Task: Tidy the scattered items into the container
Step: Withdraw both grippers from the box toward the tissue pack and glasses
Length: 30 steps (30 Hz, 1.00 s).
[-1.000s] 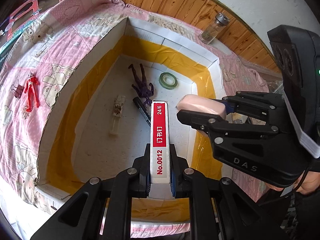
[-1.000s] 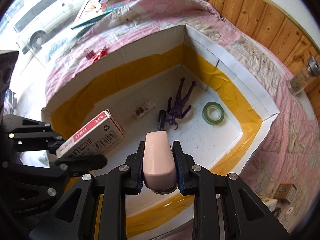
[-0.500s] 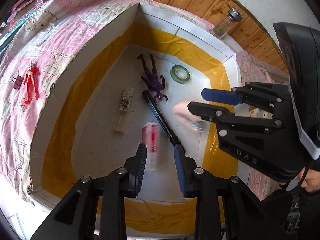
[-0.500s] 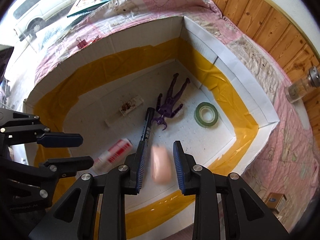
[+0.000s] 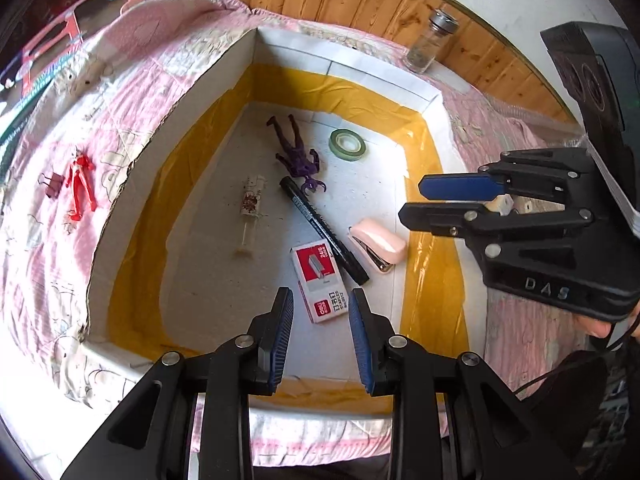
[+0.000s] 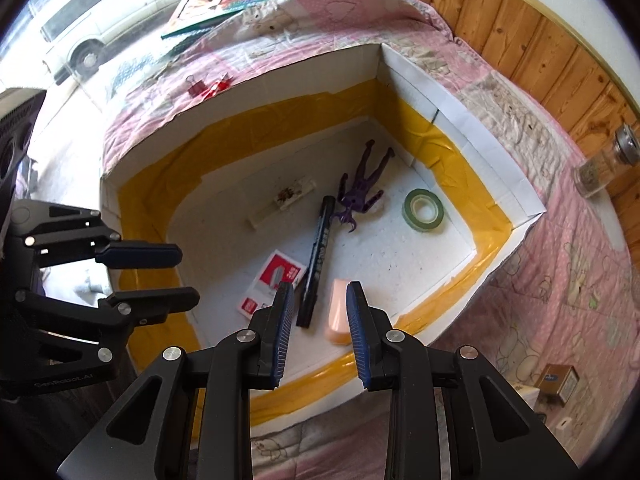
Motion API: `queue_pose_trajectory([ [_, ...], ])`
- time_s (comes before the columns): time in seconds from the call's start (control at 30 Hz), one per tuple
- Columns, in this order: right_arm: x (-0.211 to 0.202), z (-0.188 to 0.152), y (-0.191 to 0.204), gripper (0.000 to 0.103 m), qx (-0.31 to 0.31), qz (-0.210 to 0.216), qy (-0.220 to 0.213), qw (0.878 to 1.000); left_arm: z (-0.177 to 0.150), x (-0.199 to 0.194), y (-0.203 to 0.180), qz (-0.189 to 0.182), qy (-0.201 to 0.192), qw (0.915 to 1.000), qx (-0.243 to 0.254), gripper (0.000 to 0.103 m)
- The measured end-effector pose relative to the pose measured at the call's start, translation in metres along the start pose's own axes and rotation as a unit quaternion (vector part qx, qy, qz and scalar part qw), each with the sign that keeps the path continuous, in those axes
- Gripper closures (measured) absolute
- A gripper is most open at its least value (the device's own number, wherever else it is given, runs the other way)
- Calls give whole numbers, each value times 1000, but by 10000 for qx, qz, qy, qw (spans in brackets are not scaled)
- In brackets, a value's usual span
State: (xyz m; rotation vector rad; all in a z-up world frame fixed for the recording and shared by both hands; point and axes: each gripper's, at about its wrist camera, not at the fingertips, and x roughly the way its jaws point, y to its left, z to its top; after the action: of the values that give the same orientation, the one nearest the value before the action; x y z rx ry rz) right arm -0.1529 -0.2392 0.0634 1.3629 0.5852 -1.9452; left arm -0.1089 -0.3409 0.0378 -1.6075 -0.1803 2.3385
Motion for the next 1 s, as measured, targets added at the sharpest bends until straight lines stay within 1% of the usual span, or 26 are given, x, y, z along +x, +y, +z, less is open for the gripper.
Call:
queue_pose_trajectory([
  [0.3,-16,-20,16,74,-73,-49,-121,9999,-11,-16,-18,94,-143,9996,242,73],
  [0.4,-22,-29,18,74,-29,-48,-193,9998,-14,-22,-26,183,-238,9988,380,73],
  [0.53,-30,-41,21,74,45,-47,-279,9996,-21,-30,-37,196,-299,9982,481,73],
  [1.0,-51,-78,22,74,376,31,-589,9976,-43,-47,-68,269,-391,9962,733,73],
])
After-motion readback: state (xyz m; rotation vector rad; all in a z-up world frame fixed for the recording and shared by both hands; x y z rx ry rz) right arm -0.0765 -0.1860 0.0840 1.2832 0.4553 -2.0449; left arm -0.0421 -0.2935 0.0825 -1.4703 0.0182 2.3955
